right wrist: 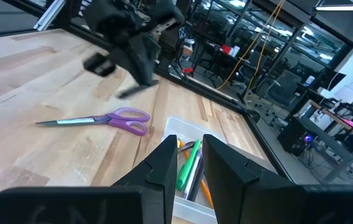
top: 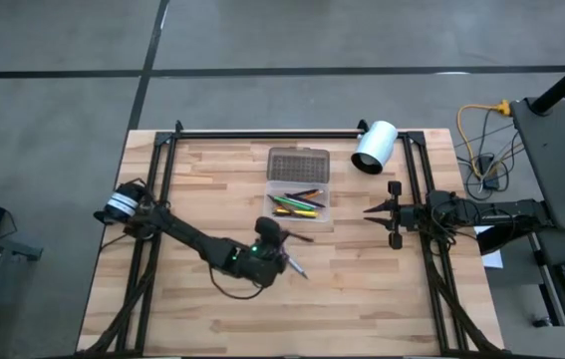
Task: Pick & place school supplies into a supply box
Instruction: Put the black pen into the transparent bin
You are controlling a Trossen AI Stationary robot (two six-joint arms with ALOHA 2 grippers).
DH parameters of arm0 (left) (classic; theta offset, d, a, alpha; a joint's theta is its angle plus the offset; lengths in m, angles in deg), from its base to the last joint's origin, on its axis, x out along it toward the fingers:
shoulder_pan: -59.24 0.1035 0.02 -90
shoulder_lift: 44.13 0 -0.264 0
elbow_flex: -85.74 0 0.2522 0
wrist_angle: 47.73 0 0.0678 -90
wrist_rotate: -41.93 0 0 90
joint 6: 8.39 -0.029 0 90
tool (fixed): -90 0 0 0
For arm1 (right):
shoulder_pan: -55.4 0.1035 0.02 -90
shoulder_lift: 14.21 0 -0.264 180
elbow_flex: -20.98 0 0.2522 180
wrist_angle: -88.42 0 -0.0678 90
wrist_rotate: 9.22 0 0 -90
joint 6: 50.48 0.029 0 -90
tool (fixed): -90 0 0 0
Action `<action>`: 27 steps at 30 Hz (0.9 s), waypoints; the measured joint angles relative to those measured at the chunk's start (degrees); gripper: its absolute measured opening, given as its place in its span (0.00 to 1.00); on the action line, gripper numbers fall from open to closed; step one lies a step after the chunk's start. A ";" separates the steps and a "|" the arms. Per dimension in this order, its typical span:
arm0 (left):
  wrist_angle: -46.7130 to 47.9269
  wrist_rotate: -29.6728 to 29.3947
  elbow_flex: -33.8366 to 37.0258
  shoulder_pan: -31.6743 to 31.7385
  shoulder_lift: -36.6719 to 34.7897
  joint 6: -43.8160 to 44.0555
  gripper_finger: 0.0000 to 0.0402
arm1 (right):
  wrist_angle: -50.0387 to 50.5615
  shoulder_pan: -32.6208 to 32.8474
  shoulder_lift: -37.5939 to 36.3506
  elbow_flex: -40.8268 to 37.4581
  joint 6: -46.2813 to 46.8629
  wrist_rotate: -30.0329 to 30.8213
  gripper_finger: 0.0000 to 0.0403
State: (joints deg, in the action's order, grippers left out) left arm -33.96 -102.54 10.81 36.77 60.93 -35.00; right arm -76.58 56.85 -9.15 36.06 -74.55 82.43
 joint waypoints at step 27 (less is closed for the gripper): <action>-31.99 -9.44 -0.04 15.30 11.58 -25.94 0.02 | 0.00 0.01 -0.02 -0.01 0.01 -0.03 0.17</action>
State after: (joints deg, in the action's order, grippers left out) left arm -65.94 -111.97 10.77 52.07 72.51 -60.94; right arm -76.58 56.86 -9.17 36.05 -74.54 82.40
